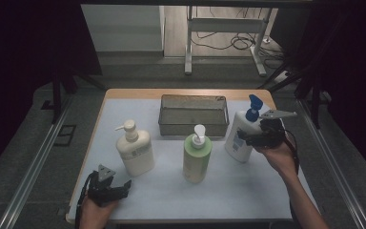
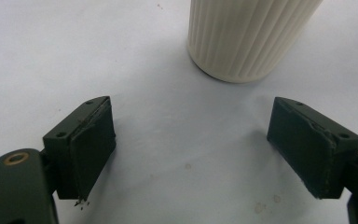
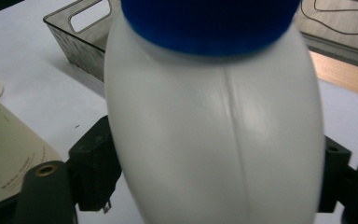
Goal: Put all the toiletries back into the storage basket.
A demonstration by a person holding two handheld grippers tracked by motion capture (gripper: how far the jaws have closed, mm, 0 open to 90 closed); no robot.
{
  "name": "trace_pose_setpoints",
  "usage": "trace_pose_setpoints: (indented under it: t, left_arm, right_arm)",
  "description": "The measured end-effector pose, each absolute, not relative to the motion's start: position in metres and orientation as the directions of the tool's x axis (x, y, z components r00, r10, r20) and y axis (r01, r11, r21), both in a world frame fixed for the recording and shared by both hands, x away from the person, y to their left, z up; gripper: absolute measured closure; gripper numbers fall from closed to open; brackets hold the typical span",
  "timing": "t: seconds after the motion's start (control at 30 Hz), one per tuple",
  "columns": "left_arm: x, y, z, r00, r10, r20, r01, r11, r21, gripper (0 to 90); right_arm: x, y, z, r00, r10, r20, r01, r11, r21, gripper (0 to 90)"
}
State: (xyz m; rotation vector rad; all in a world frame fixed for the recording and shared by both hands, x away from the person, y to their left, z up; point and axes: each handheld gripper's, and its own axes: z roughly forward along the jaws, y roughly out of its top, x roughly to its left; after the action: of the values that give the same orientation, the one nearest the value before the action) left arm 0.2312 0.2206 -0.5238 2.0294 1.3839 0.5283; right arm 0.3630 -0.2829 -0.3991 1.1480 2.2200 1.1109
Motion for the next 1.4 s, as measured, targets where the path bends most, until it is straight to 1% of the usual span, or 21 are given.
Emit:
trace_pose_setpoints:
  t: [0.03,0.13,0.2,0.23,0.67,0.93,1.4]
  left_arm:
    - [0.231,0.221,-0.524,0.371,0.928,-0.017,0.681,-0.260,0.685,14.9]
    - [0.231,0.221,-0.524,0.371,0.928,-0.018,0.681,-0.260,0.685,15.0]
    - [0.231,0.221,-0.524,0.371,0.928,-0.017,0.681,-0.260,0.684,15.0]
    - [0.231,0.221,-0.524,0.371,0.928,-0.017,0.681,-0.260,0.684,15.0]
    - [0.231,0.221,-0.524,0.372,0.928,-0.018,0.682,-0.260,0.684,14.9]
    - [0.231,0.221,-0.524,0.371,0.928,-0.019,0.682,-0.259,0.684,14.9]
    - [0.231,0.221,-0.524,0.375,0.927,-0.015,0.680,-0.263,0.684,14.9]
  right_arm:
    - [0.363,-0.283,-0.399,-0.580,0.814,0.006,0.493,0.346,0.798,24.5]
    - [0.365,-0.280,-0.400,-0.588,0.808,0.008,0.495,0.353,0.794,29.4]
    - [0.365,-0.280,-0.399,-0.588,0.809,0.017,0.495,0.343,0.798,35.8]
    - [0.364,-0.280,-0.398,-0.583,0.812,0.013,0.493,0.341,0.800,37.1]
    - [0.360,-0.276,-0.392,-0.588,0.809,-0.021,0.503,0.386,0.773,39.2]
    - [0.356,-0.271,-0.383,-0.609,0.793,-0.016,0.501,0.401,0.767,39.4]
    - [0.352,-0.255,-0.347,-0.660,0.751,-0.015,0.468,0.426,0.775,39.4]
